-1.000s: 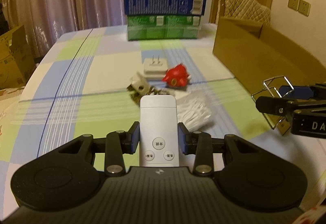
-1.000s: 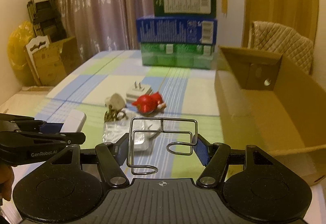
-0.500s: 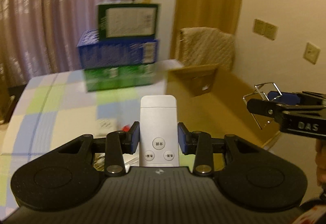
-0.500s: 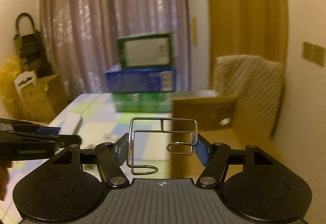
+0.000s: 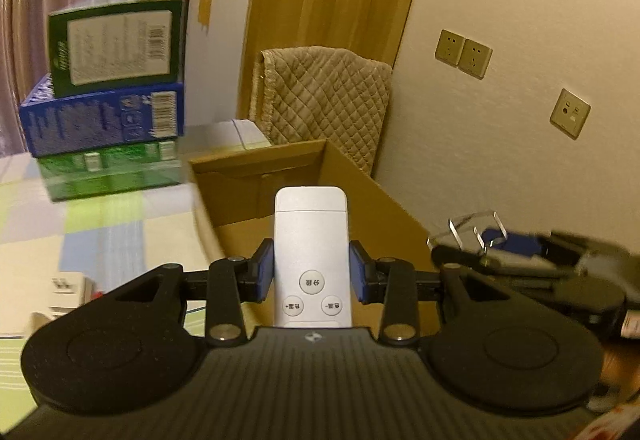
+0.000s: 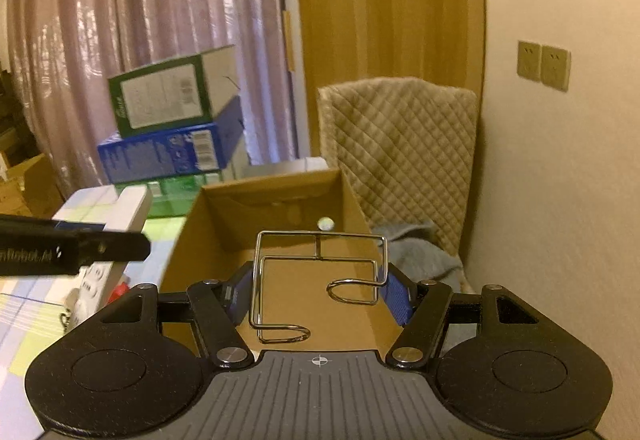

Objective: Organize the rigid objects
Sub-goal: 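Carry the remote into the box and release it while the right tool drops the wire rack in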

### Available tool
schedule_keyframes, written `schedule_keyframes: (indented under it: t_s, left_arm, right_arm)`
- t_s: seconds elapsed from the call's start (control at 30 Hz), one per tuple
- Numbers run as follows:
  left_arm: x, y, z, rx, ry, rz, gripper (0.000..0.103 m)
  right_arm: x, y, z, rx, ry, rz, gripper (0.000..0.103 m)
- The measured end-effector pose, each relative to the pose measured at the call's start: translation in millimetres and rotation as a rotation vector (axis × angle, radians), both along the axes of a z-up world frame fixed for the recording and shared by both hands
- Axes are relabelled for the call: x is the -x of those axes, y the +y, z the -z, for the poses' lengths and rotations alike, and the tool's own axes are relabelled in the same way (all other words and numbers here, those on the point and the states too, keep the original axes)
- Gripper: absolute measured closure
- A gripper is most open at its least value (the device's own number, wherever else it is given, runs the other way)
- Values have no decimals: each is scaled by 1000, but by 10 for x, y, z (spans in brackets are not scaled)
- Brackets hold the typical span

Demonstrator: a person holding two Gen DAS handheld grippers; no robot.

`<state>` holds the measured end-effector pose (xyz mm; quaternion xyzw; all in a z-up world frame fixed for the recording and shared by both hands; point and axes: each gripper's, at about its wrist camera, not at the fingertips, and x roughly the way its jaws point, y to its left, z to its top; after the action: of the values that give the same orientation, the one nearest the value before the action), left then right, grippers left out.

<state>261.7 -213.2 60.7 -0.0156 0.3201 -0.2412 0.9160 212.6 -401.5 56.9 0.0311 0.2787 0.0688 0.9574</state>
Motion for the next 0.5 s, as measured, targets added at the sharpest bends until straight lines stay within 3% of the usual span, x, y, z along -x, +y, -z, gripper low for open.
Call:
schedule_keyframes:
  t_s: [0.5]
  left_arm:
    - [-398,-400,586,-10,104,-22,70]
  right_arm:
    - [-212,-240,431,-34,69,-3,41]
